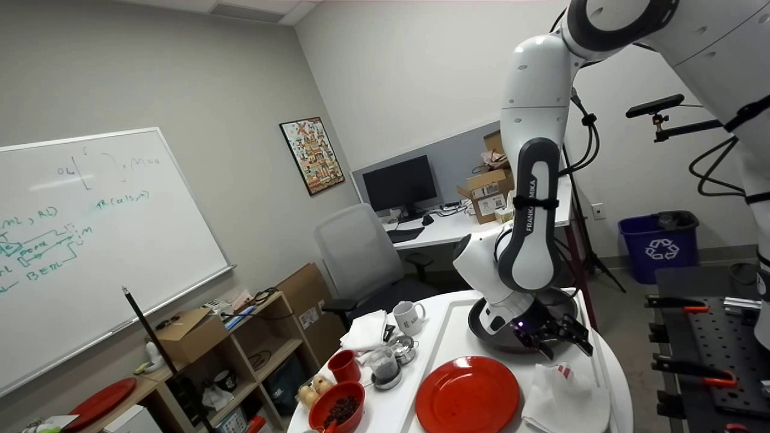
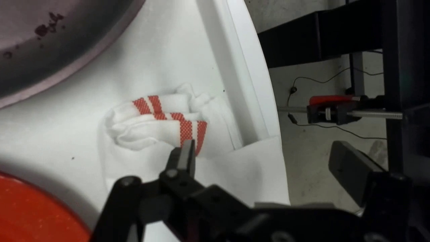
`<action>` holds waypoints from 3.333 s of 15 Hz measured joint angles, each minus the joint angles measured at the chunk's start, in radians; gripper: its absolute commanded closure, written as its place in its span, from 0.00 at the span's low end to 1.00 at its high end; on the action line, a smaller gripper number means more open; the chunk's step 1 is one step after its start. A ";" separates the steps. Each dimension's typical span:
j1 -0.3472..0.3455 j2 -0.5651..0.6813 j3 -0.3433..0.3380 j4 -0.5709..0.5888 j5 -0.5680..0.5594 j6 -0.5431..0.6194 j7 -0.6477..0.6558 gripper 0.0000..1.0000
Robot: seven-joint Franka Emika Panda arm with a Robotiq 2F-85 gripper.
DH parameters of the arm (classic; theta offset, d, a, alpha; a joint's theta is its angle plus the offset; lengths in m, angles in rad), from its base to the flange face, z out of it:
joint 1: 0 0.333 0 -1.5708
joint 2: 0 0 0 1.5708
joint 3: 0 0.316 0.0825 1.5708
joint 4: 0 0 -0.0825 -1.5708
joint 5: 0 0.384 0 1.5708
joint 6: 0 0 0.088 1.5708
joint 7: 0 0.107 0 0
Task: Use the cloth to wipe the brown plate
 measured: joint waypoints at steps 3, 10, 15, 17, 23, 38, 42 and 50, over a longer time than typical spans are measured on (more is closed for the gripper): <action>0.020 0.055 -0.015 0.025 -0.106 -0.009 0.062 0.00; 0.081 0.142 -0.023 0.073 -0.303 -0.030 0.164 0.00; 0.108 0.153 -0.024 0.090 -0.416 -0.041 0.199 0.00; 0.111 0.153 -0.023 0.093 -0.447 -0.041 0.206 0.00; 0.102 0.153 -0.004 0.096 -0.472 -0.038 0.205 0.00; -0.025 0.130 0.045 0.081 -0.326 0.090 0.044 0.00; -0.022 0.130 0.044 0.081 -0.326 0.090 0.044 0.00; -0.028 0.144 0.024 0.078 -0.330 0.138 -0.028 0.00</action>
